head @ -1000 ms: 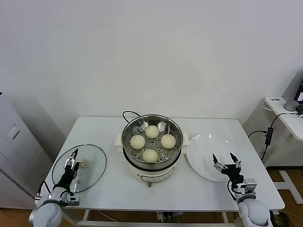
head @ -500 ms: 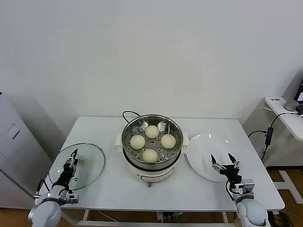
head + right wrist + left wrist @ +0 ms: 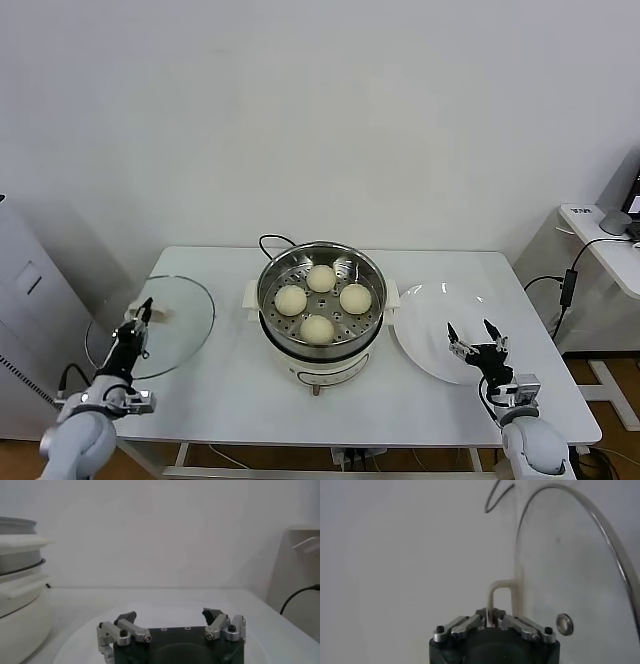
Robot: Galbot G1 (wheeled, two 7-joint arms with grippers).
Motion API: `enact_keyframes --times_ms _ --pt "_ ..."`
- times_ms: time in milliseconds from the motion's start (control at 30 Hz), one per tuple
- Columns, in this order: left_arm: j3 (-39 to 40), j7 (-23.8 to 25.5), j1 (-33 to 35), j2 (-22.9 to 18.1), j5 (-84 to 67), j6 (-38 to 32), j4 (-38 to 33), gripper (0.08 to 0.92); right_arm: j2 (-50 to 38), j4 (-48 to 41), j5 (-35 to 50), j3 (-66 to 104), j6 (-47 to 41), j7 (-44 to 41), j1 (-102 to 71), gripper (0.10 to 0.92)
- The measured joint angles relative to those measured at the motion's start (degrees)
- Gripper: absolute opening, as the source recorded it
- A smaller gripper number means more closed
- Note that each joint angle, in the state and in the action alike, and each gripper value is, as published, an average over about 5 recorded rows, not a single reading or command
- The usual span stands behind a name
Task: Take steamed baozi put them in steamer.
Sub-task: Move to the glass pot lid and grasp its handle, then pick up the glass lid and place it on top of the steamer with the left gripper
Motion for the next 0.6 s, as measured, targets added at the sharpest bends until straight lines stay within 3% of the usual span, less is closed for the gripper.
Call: enact_keyframes --times_ms 367,600 --pt "2.9 8.25 -1.51 6.04 -7.88 9.28 -13.34 0.104 -0.38 0.56 0.19 0.0 -0.21 0.09 0.54 0.823" --pt "9.42 14.15 -4.14 8.19 -7.51 17.86 -20.76 0.104 -0.55 0.51 0.13 -0.01 -0.4 0.2 1.06 0.823"
